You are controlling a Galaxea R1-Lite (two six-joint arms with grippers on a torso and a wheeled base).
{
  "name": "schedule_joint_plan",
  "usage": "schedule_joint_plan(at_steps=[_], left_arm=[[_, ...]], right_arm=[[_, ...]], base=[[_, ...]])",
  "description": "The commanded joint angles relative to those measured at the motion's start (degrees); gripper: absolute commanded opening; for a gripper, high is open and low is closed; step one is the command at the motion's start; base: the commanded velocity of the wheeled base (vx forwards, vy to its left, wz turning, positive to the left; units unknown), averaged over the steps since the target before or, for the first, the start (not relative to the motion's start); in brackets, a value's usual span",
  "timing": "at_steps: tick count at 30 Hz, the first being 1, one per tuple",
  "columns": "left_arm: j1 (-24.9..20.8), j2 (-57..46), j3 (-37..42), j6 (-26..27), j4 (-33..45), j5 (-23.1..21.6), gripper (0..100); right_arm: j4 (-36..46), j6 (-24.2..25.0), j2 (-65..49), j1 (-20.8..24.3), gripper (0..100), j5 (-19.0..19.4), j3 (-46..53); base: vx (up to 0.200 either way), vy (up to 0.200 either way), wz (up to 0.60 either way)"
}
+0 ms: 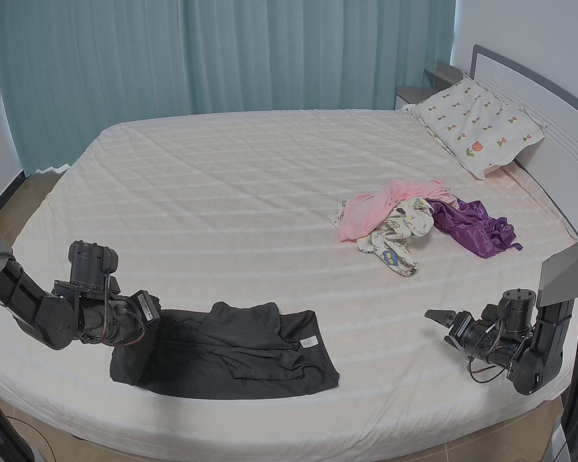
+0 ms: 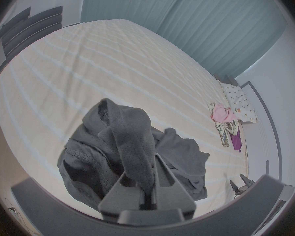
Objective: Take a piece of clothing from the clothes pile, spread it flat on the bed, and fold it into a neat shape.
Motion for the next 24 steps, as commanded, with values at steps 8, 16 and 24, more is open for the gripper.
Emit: schedule_joint_plan(at_steps=[8, 16, 24], left_arm=[[-9.4, 5.6, -6.4, -3.4, 2.0, 5.1, 0], [-15.1, 9.1, -14.1, -8.5, 8.0, 5.7, 0], [-16.9, 14.8, -17.8, -8.7, 8.1, 11.1, 0]], right_arm=[[-0.6, -0.1, 0.2, 0.1, 100, 0.0, -0.1], [-0.6, -0.1, 0.3, 0.2, 100, 0.0, -0.1], [-0.6, -0.1, 0.5, 0.2, 100, 0.0, -0.2]], base=[[0.000, -0.200, 0.00], [0.000, -0.150, 0.00], [0.000, 0.000, 0.00]])
